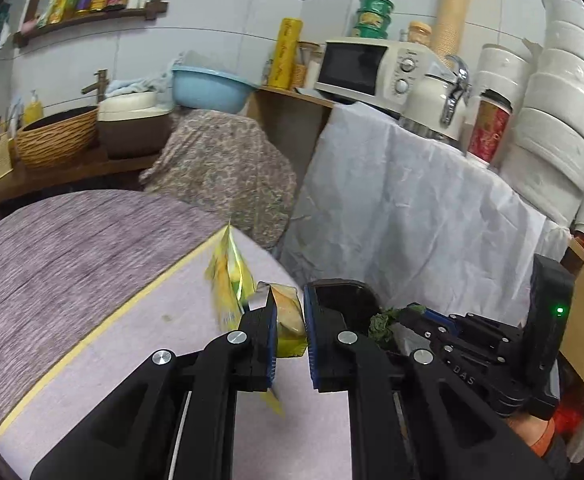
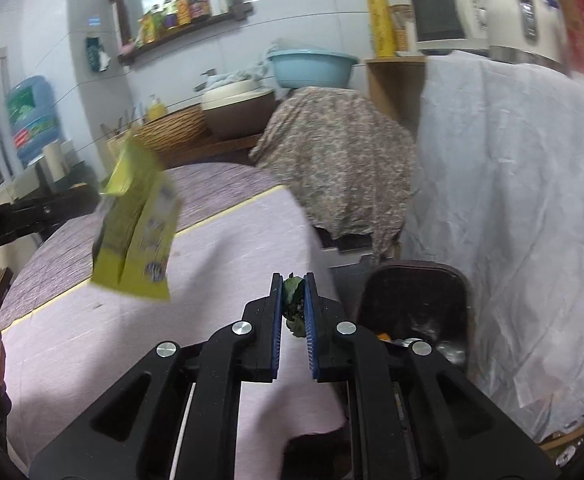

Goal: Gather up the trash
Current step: 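Carry leaves and chip bag over the bin and open both tools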

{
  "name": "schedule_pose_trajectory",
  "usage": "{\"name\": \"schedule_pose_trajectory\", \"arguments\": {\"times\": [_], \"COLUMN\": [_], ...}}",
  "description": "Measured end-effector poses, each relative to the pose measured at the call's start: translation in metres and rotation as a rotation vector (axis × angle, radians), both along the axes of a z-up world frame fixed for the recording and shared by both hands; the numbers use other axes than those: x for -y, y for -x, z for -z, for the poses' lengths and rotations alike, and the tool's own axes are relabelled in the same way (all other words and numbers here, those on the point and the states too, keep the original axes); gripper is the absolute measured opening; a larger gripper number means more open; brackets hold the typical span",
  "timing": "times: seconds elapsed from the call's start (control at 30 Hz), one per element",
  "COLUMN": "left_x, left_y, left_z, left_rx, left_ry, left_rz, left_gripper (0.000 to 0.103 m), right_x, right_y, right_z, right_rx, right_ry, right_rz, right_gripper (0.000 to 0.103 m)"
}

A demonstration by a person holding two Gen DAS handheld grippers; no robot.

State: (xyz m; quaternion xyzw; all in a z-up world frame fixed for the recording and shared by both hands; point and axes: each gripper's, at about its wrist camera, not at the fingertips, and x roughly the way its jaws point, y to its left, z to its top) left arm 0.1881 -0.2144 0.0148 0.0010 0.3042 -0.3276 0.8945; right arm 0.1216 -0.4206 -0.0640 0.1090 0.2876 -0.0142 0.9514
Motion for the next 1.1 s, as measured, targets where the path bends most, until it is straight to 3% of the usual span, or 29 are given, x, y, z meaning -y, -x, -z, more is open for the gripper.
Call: {"name": "schedule_pose_trajectory", "arguments": {"times": [0.13,0.3,0.63,0.8,1.1], "left_x": [0.034,0.072,0.129,0.154,0.209], "left_y": [0.001,-0.002,-0.011,-0.017,-0.033], "left_z": [-0.003,0.001,0.034,0.056,0.101], "left_rx": [-0.003,-0.02,-0.094,-0.137,-0.22], "left_ry": [0.002,-0.009,-0.062,-0.089,-0.169], "left_rz": [0.051,0.099,0.149,0.171,0.196], "left_gripper": [0.013,0.013,0.013,0.013,0.013], "right_x": [0.039,0.074,0.107,0.112,0.127], "right_y": [-0.006,-0.026,-0.046,-0.037,0.003], "right_z": [0.016,0.064,0.15,0.165,0.163], "right_rx": [-0.047,-0.157,-0.299,-0.299,-0.262], "right_ry": [-0.017,-0.055,-0.148,-0.151,-0.166], "right_rz": [0.077,0.135,0.204,0.256,0.344], "right_gripper": [0.011,0.011,0.015,0.04,0.043]}}
